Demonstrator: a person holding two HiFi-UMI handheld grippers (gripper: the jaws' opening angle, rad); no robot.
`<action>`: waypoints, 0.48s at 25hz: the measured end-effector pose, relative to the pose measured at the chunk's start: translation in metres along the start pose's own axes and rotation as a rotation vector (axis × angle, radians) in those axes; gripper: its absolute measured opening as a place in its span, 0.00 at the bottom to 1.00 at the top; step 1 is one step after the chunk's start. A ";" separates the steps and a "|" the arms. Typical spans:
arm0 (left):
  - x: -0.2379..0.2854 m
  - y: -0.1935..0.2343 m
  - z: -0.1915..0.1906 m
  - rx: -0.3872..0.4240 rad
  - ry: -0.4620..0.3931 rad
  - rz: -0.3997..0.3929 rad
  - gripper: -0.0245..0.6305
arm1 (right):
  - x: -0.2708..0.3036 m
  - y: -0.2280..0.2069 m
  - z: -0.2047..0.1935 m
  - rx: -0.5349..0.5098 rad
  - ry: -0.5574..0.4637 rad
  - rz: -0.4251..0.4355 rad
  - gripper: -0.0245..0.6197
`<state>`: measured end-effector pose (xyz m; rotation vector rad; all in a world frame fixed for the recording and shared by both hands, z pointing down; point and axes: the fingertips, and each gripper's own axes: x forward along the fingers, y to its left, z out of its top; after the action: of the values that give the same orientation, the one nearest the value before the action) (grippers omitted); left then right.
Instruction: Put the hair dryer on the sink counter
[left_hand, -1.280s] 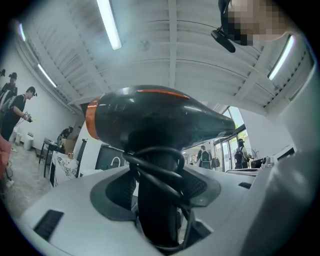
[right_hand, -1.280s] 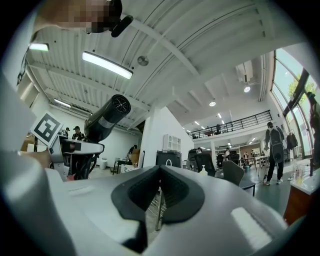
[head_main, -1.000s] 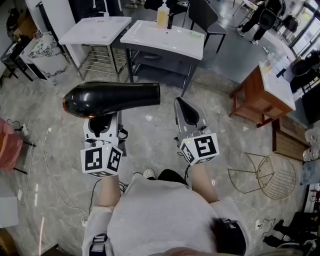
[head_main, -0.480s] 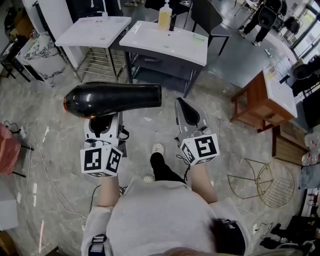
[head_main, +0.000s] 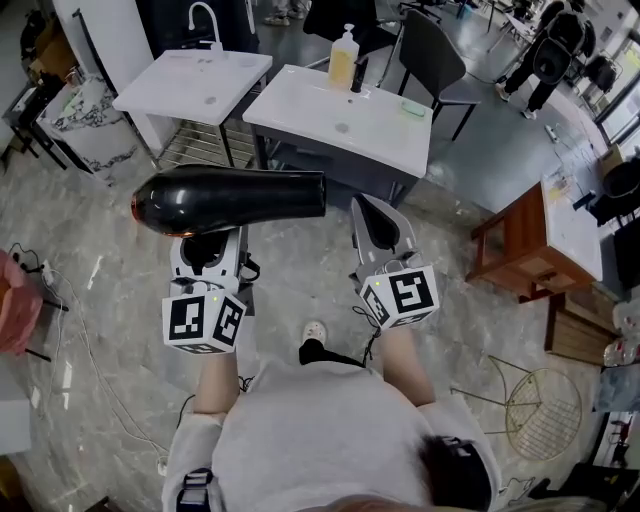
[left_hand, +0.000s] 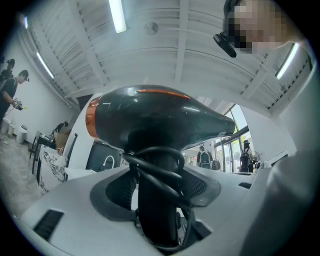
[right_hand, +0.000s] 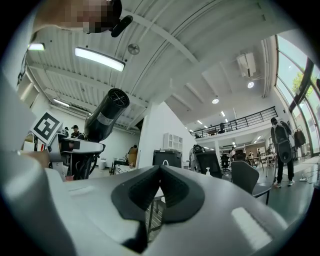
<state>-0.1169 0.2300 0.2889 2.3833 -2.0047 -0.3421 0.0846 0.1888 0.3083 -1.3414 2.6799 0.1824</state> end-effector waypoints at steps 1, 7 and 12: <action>0.012 0.001 -0.001 0.001 -0.002 0.003 0.44 | 0.009 -0.008 -0.001 -0.003 0.000 0.004 0.05; 0.074 -0.001 -0.010 -0.016 -0.018 0.015 0.44 | 0.047 -0.059 -0.014 0.001 -0.001 0.007 0.05; 0.112 -0.004 -0.017 -0.011 -0.018 0.023 0.44 | 0.071 -0.089 -0.026 0.014 0.004 0.011 0.05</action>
<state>-0.0925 0.1198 0.2871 2.3572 -2.0309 -0.3745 0.1119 0.0762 0.3175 -1.3245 2.6869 0.1624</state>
